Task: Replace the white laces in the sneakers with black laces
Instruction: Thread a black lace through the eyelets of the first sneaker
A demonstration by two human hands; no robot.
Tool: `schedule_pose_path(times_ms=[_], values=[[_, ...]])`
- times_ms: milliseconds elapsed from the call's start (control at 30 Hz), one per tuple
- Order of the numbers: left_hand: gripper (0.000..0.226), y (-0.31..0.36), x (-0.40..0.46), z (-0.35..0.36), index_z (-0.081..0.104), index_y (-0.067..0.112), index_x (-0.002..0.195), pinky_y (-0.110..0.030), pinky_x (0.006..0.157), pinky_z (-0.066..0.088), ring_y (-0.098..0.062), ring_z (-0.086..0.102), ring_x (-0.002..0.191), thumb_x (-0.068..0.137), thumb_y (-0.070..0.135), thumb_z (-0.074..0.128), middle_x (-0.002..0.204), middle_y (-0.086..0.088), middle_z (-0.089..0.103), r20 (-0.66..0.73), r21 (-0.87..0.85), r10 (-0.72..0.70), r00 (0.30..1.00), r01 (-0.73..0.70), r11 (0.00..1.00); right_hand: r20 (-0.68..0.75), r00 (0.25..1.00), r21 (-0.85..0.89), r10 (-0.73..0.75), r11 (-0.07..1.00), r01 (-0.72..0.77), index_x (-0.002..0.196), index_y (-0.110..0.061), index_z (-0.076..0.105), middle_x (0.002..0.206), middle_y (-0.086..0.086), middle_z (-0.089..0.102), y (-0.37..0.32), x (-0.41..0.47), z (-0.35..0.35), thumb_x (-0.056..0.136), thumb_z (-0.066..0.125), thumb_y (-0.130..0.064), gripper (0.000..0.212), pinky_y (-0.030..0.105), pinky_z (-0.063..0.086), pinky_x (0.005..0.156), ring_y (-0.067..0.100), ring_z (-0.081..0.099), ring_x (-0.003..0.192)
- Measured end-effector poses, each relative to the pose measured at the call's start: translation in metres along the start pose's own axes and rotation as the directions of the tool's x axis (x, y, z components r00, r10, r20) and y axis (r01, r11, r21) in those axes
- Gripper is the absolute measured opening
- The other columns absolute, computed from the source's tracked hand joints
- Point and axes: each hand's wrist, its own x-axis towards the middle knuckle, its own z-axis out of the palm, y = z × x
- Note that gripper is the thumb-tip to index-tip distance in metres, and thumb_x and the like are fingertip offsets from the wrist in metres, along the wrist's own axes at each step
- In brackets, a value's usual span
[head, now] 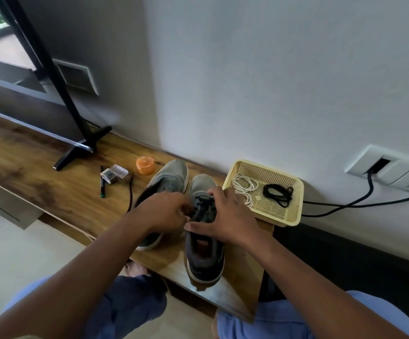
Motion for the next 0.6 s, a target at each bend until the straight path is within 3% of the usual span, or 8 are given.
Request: schedule_pose_path(times_ms=[100,167,333,433,533,567,600], values=[[0.004,0.0,0.003,0.001,0.07,0.037,0.097,-0.04,0.089,0.057,-0.014,0.067,0.099,0.094,0.038,0.068,0.103,0.01,0.072,-0.004,0.006,0.014,1.0,-0.014,1.0,-0.075,0.996,-0.038,-0.056,0.998,0.054,0.14,-0.039,0.041,0.137,0.005,0.04,-0.005,-0.001,0.003,0.067,0.053,-0.098,0.095,0.045,0.044,0.1,0.028,0.04,0.128],[0.014,-0.004,0.004,0.0,0.063,0.036,0.081,-0.037,0.08,0.055,-0.01,0.065,0.087,0.094,0.038,0.069,0.087,0.011,0.068,-0.021,-0.03,0.023,1.0,-0.023,0.999,-0.114,0.988,-0.053,-0.101,0.994,0.096,0.137,-0.046,0.049,0.145,0.002,0.036,-0.005,-0.002,0.005,0.069,0.051,-0.096,0.085,0.048,0.038,0.106,0.027,0.033,0.135],[0.008,-0.005,0.001,-0.012,0.072,0.028,0.081,-0.029,0.072,0.048,-0.009,0.062,0.083,0.089,0.027,0.071,0.081,0.013,0.066,-0.201,-0.118,-0.016,0.979,-0.008,0.993,-0.151,0.982,-0.067,-0.115,0.992,0.106,0.122,-0.048,0.063,0.153,-0.001,0.032,-0.003,-0.003,0.012,0.069,0.047,-0.098,0.075,0.053,0.028,0.109,0.029,0.022,0.144],[0.012,-0.017,-0.005,-0.027,0.073,0.025,0.074,-0.029,0.066,0.047,-0.016,0.064,0.078,0.085,0.021,0.071,0.075,0.01,0.067,-0.374,-0.27,-0.161,0.913,0.059,0.961,-0.126,0.989,-0.011,-0.083,0.997,0.082,0.121,-0.049,0.064,0.153,-0.003,0.03,-0.002,-0.002,0.009,0.067,0.055,-0.095,0.072,0.055,0.023,0.112,0.028,0.016,0.146],[0.02,-0.036,-0.019,-0.041,0.07,0.019,0.065,-0.036,0.062,0.048,-0.023,0.061,0.065,0.076,0.032,0.06,0.061,0.0,0.062,-0.561,-0.435,-0.336,0.756,0.076,0.897,-0.078,0.996,0.064,-0.051,0.996,0.056,0.122,-0.05,0.063,0.149,-0.003,0.029,-0.001,-0.002,0.006,0.068,0.062,-0.091,0.068,0.052,0.021,0.111,0.025,0.014,0.145],[0.028,-0.042,-0.023,-0.043,0.067,0.013,0.064,-0.038,0.06,0.049,-0.027,0.059,0.062,0.076,0.036,0.056,0.06,-0.006,0.061,-0.581,-0.423,-0.353,0.733,0.098,0.901,-0.063,0.997,0.08,-0.047,0.995,0.052,0.121,-0.049,0.063,0.147,-0.003,0.03,-0.001,-0.002,0.005,0.069,0.063,-0.09,0.067,0.051,0.022,0.11,0.024,0.016,0.144],[0.034,-0.046,-0.025,-0.044,0.065,0.01,0.064,-0.039,0.058,0.05,-0.028,0.059,0.061,0.075,0.041,0.054,0.062,-0.01,0.061,-0.556,-0.397,-0.353,0.753,0.133,0.908,-0.049,0.998,0.095,-0.042,0.994,0.047,0.121,-0.049,0.062,0.146,-0.003,0.03,-0.001,-0.002,0.005,0.069,0.065,-0.089,0.066,0.051,0.023,0.109,0.024,0.017,0.143]])
